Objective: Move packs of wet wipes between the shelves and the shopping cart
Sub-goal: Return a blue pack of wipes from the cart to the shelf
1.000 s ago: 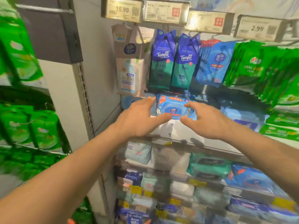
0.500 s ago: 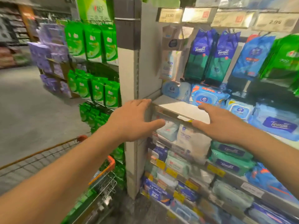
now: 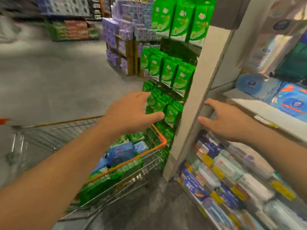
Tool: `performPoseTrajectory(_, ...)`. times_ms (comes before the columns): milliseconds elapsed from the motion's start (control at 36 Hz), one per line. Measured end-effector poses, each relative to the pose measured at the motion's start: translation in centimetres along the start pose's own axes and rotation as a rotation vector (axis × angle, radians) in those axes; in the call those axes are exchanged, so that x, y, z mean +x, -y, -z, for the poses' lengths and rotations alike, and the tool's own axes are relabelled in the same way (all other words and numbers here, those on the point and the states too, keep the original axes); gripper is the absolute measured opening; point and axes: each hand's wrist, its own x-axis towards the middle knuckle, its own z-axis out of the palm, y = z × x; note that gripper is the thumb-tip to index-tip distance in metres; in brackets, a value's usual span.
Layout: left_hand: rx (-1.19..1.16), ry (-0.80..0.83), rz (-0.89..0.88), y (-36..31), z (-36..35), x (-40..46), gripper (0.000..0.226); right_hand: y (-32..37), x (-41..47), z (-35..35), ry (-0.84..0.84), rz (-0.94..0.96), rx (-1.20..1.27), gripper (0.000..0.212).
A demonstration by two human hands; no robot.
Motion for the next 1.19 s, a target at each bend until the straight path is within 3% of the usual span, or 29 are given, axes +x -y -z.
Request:
performPoseTrajectory(139,-0.061,0.039,0.131,7.0,0.0,-0.7,0.113,6.1,4.0,-2.1,0.1,0.064,-0.038,0.075)
performPoseTrajectory(278,-0.068,0.051,0.241,13.1,0.4,-1.7,0.094,12.4,7.8,-4.6,0.143,0.135,-0.065,0.076)
performPoseTrajectory(583,-0.156,0.095,0.375,25.7,-2.1,-2.2,0.103,23.0,13.8,-9.3,0.238,0.283,-0.115,0.064)
performPoseTrajectory(1056,-0.251,0.277,0.651,31.0,-9.4,1.6,0.092,23.0,26.7,-18.6,0.494,0.435,-0.113,0.075)
performPoseTrajectory(1194,-0.314,0.311,0.78,31.0,-12.3,3.5,0.12,21.4,31.4,-21.8,0.573,0.512,-0.123,0.077)
